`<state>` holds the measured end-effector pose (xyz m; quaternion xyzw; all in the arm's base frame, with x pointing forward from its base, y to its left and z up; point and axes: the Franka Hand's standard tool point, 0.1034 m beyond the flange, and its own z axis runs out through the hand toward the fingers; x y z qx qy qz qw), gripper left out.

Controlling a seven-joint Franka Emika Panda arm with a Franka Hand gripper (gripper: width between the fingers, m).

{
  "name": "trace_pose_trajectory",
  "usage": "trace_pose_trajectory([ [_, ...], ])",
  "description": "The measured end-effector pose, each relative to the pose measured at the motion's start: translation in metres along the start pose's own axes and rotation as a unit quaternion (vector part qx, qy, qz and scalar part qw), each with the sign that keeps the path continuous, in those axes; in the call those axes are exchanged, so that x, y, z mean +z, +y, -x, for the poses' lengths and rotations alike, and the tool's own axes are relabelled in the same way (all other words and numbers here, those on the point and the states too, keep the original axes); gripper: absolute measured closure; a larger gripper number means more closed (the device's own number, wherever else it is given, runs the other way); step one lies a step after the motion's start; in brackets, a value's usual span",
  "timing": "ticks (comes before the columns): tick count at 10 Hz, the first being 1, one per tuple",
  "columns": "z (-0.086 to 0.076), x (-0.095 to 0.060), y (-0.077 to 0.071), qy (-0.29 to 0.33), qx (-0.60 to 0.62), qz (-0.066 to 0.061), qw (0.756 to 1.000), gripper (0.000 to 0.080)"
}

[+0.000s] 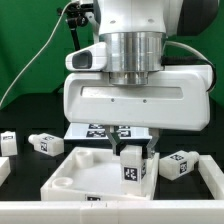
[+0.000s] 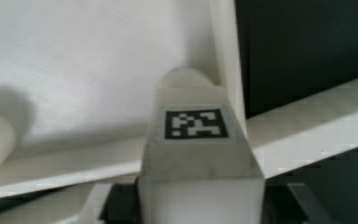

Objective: Assemble one leg

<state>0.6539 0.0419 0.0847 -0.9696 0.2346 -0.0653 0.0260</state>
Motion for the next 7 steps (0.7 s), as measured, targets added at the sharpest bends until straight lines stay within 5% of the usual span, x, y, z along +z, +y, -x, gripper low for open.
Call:
trace_pose_trajectory([
  [4,0.0048,0.0,-0.0021,-0.001,0.089,0.0,0.996,0.0517],
  [7,0.0054,0.0013,-0.0018,-0.001,0.088,0.001,0.996,0.0193],
])
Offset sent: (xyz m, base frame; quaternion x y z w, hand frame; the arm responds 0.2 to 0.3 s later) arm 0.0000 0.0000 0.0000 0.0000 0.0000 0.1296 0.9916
